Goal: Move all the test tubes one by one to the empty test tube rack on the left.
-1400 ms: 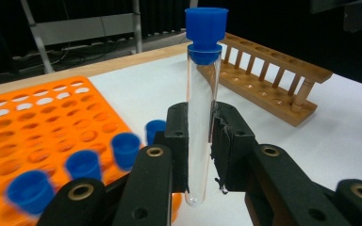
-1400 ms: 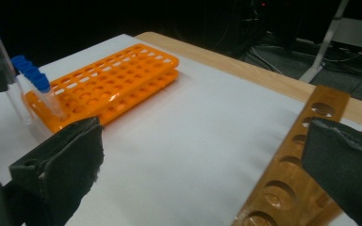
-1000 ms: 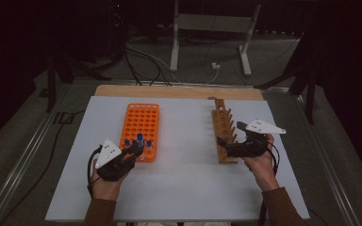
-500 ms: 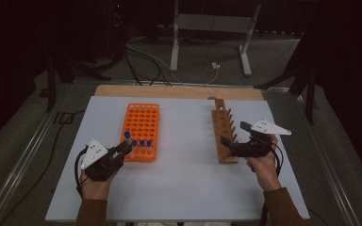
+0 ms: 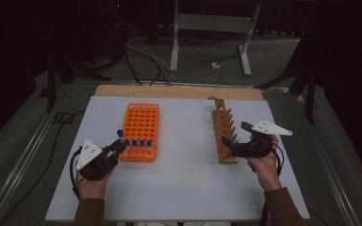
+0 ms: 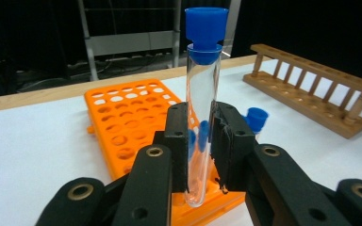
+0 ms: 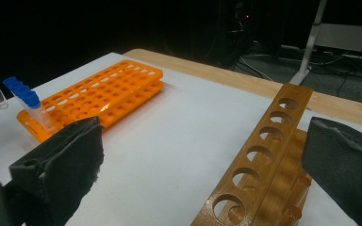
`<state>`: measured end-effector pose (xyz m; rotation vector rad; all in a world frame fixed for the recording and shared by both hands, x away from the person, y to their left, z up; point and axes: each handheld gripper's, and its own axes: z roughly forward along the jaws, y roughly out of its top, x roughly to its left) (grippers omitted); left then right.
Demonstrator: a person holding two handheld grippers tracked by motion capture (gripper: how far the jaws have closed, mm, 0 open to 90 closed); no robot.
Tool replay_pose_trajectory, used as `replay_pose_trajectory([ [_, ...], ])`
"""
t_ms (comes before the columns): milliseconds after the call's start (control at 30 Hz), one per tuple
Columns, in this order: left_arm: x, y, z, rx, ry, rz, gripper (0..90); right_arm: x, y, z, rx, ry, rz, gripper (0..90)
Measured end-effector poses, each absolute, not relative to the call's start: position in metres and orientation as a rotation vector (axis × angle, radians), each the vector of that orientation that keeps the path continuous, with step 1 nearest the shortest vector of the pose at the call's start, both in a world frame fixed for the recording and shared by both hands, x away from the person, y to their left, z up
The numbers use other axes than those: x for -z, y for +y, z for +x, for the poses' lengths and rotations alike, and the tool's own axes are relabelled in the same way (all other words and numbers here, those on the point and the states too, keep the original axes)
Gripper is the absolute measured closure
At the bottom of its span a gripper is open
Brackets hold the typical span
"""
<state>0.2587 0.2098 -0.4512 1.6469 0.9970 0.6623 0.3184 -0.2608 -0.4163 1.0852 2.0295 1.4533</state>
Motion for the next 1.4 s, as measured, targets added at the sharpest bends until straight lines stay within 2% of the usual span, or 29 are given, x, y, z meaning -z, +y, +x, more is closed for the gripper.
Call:
replay_pose_trajectory([
  [567, 0.469, 0.218, 0.274, -0.681, 1.062, 1.64, 78.2, 0.417, -0.26, 0.318, -1.458, 2.035, 1.074, 0.0],
  [1400, 0.493, 0.214, 0.285, -0.664, 1.13, 1.763, 78.2, 0.418, -0.265, 0.318, -1.458, 2.028, 1.082, 0.0],
])
